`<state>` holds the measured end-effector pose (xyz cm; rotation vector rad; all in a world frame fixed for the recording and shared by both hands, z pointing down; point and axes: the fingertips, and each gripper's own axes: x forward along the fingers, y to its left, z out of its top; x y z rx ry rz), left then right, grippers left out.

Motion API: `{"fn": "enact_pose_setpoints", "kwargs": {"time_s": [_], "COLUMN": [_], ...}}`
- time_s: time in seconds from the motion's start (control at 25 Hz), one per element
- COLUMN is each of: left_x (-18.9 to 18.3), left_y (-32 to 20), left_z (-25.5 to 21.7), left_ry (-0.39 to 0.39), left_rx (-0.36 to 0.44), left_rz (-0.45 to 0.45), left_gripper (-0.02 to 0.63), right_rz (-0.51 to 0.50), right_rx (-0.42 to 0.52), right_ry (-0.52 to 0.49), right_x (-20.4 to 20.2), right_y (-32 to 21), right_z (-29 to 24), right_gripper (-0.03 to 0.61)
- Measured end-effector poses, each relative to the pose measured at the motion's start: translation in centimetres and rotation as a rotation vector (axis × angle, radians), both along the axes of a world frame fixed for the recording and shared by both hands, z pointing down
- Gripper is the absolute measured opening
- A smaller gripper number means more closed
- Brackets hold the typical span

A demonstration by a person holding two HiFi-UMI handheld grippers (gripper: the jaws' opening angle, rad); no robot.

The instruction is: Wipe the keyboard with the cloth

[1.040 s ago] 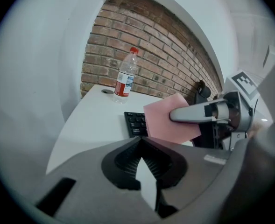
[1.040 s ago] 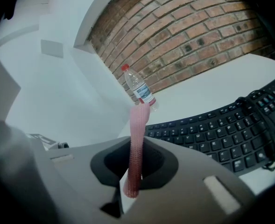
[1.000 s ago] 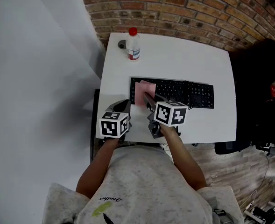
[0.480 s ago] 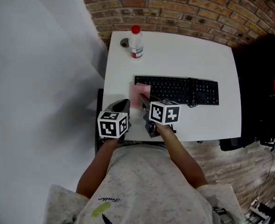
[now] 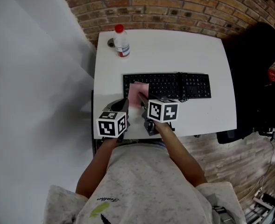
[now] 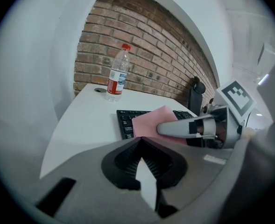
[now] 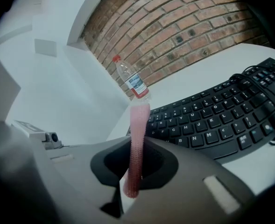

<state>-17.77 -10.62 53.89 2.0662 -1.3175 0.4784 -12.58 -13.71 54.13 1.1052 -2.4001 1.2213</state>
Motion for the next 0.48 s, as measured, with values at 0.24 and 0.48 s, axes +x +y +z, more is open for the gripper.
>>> {"fn": "enact_pose_setpoints", "kwargs": {"time_s": [0.24,0.48], "left_x": [2.2,4.5], "left_y": [-0.3,-0.7], "left_z": [0.0,0.2], "left_ry": [0.005,0.009], "left_rx": [-0.001,-0.003], "left_rz": [0.018,0.036], "left_gripper": [-0.004,-0.003], "right_rz": [0.020,0.035], "right_rx": [-0.001,-0.005], "right_ry": [0.007,0.020], "right_x": [2.4,4.9], "right_y": [-0.3,-0.6], "right_z": [0.2,0.5], "right_gripper": [0.025,0.025]}}
